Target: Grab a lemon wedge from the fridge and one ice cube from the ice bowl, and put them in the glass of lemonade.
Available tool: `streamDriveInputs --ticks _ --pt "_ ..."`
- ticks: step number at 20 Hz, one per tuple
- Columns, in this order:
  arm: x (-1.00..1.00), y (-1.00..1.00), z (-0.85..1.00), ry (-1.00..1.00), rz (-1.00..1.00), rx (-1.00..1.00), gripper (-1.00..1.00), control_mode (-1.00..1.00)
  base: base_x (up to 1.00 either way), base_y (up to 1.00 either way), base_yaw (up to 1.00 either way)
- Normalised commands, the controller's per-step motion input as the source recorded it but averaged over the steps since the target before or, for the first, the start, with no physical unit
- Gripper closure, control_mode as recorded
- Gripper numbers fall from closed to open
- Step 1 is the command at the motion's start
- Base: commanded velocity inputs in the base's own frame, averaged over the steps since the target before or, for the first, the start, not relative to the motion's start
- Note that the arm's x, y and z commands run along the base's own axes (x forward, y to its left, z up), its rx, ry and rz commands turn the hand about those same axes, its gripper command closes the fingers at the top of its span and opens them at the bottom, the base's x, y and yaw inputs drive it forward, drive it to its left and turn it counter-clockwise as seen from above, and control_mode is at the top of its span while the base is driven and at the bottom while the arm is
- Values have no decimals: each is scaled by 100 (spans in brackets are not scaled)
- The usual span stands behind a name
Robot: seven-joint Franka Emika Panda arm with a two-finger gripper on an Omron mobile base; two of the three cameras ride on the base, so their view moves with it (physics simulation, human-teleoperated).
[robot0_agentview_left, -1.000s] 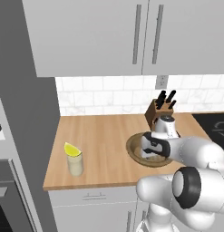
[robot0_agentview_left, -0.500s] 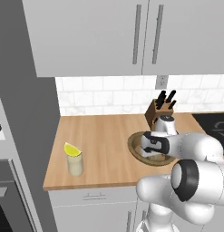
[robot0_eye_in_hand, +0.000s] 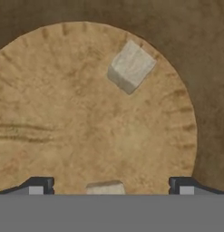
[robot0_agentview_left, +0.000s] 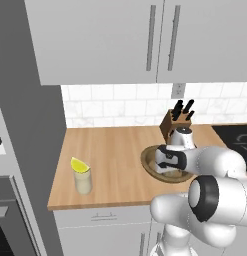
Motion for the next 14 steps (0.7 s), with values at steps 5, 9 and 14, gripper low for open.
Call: streamDriveInputs --ticks 5,9,14 --pt "-17 0 0 0 0 0 -100 -100 0 0 0" --pt "-14 0 0 0 0 0 -100 -100 0 0 0" --pt "-2 0 0 0 0 0 -100 -100 0 0 0"
